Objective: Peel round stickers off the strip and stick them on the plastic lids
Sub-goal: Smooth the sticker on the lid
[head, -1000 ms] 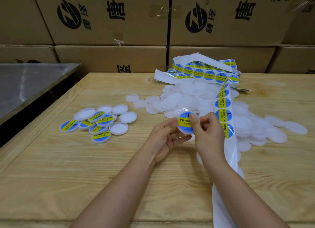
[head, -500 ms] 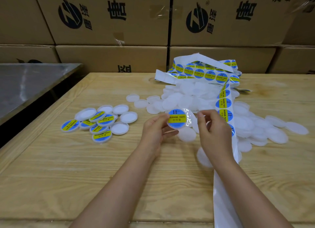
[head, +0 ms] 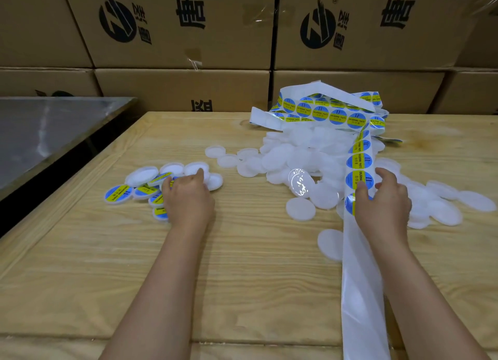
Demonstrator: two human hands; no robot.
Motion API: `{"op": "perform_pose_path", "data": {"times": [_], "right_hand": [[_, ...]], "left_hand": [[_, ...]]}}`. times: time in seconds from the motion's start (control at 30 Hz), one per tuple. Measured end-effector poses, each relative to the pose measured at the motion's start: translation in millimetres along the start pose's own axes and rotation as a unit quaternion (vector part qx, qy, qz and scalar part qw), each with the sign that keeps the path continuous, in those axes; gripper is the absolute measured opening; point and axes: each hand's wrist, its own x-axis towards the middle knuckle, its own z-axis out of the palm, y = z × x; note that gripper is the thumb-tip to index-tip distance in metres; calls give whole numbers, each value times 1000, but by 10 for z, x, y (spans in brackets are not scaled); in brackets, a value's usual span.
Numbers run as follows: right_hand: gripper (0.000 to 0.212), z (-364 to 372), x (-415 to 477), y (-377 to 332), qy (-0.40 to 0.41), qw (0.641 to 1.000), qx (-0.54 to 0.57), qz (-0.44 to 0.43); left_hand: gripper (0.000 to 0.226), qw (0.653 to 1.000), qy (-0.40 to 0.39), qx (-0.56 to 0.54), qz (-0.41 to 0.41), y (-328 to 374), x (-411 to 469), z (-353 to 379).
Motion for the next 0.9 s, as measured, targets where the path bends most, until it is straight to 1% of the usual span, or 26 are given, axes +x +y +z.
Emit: {"op": "perform_pose_path", "data": {"times": [0.07, 0.17, 0.23, 0.3, 0.4, 0.5, 0.6, 0.67, 0.73, 0.8, 0.9], "right_hand": [[42, -6, 10, 3, -2, 1000, 30, 8], [38, -22, 16, 3, -12, 996, 79, 35], [37, -34, 21, 8, -15, 993, 103, 49], [41, -39, 24, 16, -16, 992, 112, 57], [54, -26, 12, 16, -22, 994, 88, 63], [59, -26, 9, 15, -26, 995, 70, 58], [45, -50, 10, 16, -18, 995, 84, 51], [35, -61, -1, 4, -8, 993, 106, 45], [28, -69, -11, -17, 0, 991, 127, 33], [24, -69, -21, -54, -7, 987, 158, 21], [24, -40, -49, -120, -62, 977, 203, -2]], "left_hand": [[35, 999, -14, 39, -18, -7, 7, 16], [30, 998, -20, 61, -9, 7, -10, 30], [38, 999, -11, 38, 1, 18, -17, 36], [43, 1000, 7, -10, 19, 72, -29, 22], [40, 989, 38, -105, 97, 298, -94, -30], [37, 959, 62, -193, 199, 619, -262, -90], [36, 921, 33, -262, 287, 901, -473, -111], [36, 904, 1, -297, 308, 1028, -572, -106], [37, 891, -33, -331, 308, 1099, -620, -109], [43, 884, -58, -349, 304, 1131, -623, -124], [56, 876, -101, -384, 273, 1147, -610, -152]]}}
